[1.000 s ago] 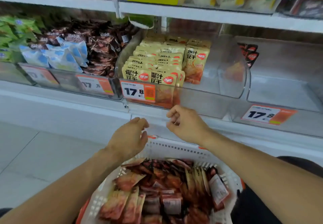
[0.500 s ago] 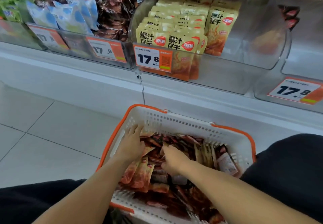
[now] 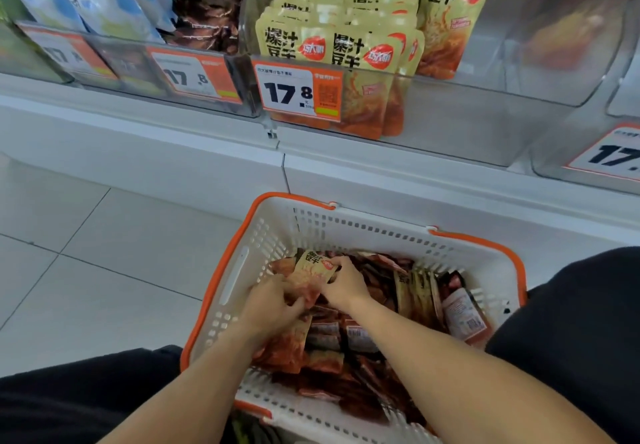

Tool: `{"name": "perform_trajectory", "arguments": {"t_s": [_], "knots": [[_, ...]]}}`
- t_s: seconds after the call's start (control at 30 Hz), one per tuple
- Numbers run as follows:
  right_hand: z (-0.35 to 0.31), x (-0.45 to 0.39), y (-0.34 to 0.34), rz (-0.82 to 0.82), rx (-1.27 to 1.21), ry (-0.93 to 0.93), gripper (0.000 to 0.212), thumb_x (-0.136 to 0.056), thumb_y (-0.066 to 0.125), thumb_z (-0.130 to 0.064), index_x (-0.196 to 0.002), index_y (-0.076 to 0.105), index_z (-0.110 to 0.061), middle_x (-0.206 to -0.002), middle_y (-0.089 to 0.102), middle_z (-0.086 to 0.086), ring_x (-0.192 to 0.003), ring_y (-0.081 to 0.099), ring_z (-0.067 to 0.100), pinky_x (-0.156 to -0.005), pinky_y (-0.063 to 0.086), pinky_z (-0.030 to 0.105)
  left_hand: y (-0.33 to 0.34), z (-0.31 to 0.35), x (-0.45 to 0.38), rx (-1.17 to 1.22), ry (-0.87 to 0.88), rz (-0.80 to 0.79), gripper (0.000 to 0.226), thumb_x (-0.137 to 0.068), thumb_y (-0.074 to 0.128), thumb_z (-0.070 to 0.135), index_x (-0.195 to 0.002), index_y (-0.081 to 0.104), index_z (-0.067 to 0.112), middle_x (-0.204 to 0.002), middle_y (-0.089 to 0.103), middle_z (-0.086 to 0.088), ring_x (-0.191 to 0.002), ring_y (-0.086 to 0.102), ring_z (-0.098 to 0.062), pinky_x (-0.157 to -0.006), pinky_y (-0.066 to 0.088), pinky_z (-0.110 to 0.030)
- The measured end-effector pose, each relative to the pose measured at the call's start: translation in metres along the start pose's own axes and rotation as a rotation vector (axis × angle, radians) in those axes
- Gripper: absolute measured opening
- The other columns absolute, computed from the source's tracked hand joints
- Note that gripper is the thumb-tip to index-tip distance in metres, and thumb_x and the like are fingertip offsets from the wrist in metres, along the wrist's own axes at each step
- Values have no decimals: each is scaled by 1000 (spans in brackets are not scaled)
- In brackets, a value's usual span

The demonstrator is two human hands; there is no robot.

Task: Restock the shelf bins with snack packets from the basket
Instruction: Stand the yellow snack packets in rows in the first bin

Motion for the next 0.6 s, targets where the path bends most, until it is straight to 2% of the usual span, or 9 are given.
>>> {"name": "perform_trajectory", "arguments": {"t_s": [0.1, 0.17, 0.23, 0.3, 0.37, 0.4, 0.5, 0.53, 0.6], "knots": [[1, 3, 6, 41, -37, -4, 79, -80, 81, -25, -144, 35, -18, -132, 59, 5, -117, 59, 24, -95, 54, 39, -6, -1, 0, 103, -66, 74, 23, -83, 69, 43, -75, 71, 21, -74, 68, 9, -71, 62, -5, -63, 50, -25], [2, 6, 11, -8, -73, 21, 88, -74, 84, -20, -143, 30, -21, -126, 59, 2, -111, 61, 25, -83, 59, 41, -13, -5, 0, 203, -137, 159, 15, -86, 74, 34, -88, 64, 23, -78, 66, 12, -74, 62, -4, -60, 44, -18], [-4, 9, 15, -119, -41, 24, 80, -68, 84, -13, -132, 36, -24, -113, 59, 1, -97, 65, 25, -65, 62, 42, -18, -9, -1, 284, -167, 211, 29, -84, 78, 30, -103, 58, 21, -91, 64, 10, -83, 62, -8, -67, 45, -21], [-17, 10, 14, -208, 50, -58, 59, -65, 83, -9, -114, 51, -12, -100, 64, 6, -83, 68, 27, -58, 61, 47, -19, -8, -4, 369, -201, 185, 42, -84, 78, 31, -116, 55, 19, -103, 63, 7, -94, 62, -12, -72, 48, -23], [-33, 13, 5, -246, 103, -127, 42, -67, 81, -5, -104, 60, -8, -93, 69, 10, -73, 70, 28, -55, 61, 46, -23, -2, -6, 451, -241, 108, 41, -86, 77, 28, -119, 57, 17, -102, 67, 4, -90, 65, -11, -66, 50, -18], [-42, 16, -2, -258, 103, -149, 37, -69, 81, -2, -101, 64, -8, -90, 70, 11, -69, 71, 29, -52, 61, 43, -27, 3, -9, 496, -251, 41, 33, -86, 77, 25, -112, 60, 14, -95, 70, 3, -82, 67, -10, -61, 51, -19], [-75, 35, -27, -378, 145, -196, 28, -79, 80, -7, -104, 67, -6, -88, 72, 10, -72, 74, 27, -51, 59, 33, -48, 20, -13, 524, -236, -281, 18, -89, 75, 21, -95, 70, 5, -74, 69, -2, -56, 62, -10, -51, 49, -25], [-88, 42, -37, -411, 153, -197, 30, -83, 79, -16, -107, 65, -5, -92, 72, 11, -79, 74, 27, -56, 60, 32, -61, 30, -13, 453, -183, -361, 18, -89, 75, 22, -89, 69, 5, -71, 66, -2, -56, 59, -11, -54, 48, -26], [-115, 50, -65, -369, 265, -243, 46, -85, 77, -36, -116, 62, -5, -112, 69, 14, -94, 72, 28, -78, 61, 41, -93, 55, -13, 244, -52, -443, 25, -88, 76, 30, -86, 68, 7, -76, 62, -2, -66, 56, -11, -62, 46, -26]]}}
Point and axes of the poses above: each hand's wrist, its own x-axis away from the middle knuckle, its own y-axis out of the palm, z = x × y, the point moved 8 cm from there along -x, towards the middle knuckle
